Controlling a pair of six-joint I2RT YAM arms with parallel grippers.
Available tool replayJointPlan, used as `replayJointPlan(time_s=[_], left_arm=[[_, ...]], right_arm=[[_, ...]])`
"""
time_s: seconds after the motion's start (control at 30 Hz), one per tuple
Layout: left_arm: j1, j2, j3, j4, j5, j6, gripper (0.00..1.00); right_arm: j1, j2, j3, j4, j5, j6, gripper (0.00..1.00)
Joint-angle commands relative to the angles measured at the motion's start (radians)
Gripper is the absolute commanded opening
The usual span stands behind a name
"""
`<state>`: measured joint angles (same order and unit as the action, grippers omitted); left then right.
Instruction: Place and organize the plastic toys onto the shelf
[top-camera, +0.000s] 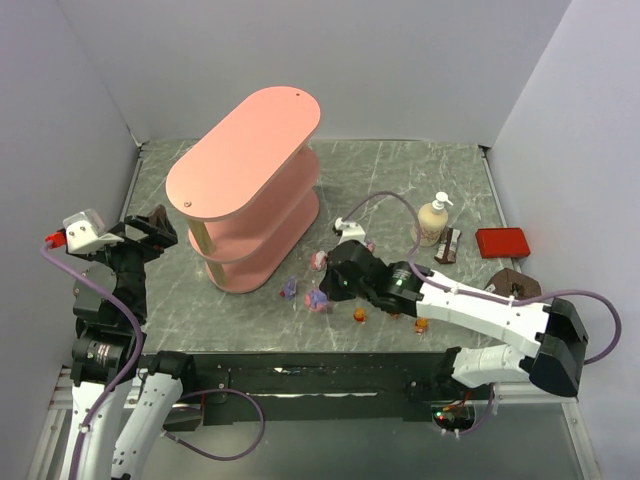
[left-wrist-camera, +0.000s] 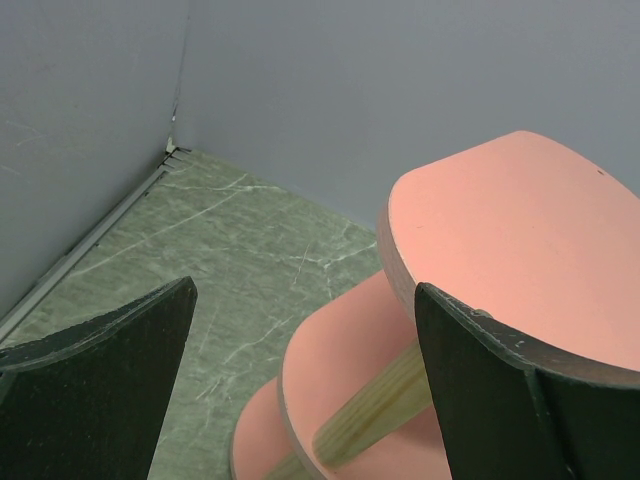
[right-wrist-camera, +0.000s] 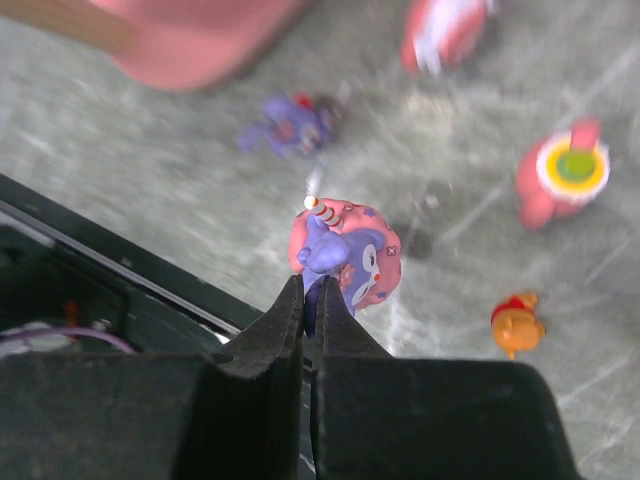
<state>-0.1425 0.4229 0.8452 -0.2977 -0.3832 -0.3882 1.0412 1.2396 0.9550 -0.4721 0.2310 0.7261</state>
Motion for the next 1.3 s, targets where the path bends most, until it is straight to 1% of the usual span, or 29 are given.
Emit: replayJointPlan(time_s=[0.0, 0.23, 0.43, 0.7, 0.87, 1.27], left_arm=[[0.006, 0.005, -0.005, 0.017, -0.010, -0.009, 0.96], [0.007, 0.014, -0.006, 0.015, -0.008, -0.014, 0.96], [0.009, 0.019, -0.009, 0.020, 0.006, -0.023, 0.96], [0.011, 0.011, -0.018, 0.017, -0.005, -0.021, 0.96], [0.011, 0.013, -0.018, 0.020, -0.002, -0.023, 0.96], [0.015, 0.005, -0.021, 0.017, 0.007, -0.029, 0.96]], right_arm=[[-0.044, -0.048, 0.085, 0.033, 0.042, -0.068, 0.00], [-0.176, -0.014, 0.140, 0.134, -0.025, -0.099, 0.00], [-0.260, 0.064, 0.189, 0.199, -0.015, -0.071, 0.00], [-0.288, 0.115, 0.271, 0.218, -0.021, -0.073, 0.00], [-0.296, 0.118, 0.304, 0.224, -0.018, -0.067, 0.00], [-0.326, 0.179, 0.462, 0.225, 0.056, -0.065, 0.00]])
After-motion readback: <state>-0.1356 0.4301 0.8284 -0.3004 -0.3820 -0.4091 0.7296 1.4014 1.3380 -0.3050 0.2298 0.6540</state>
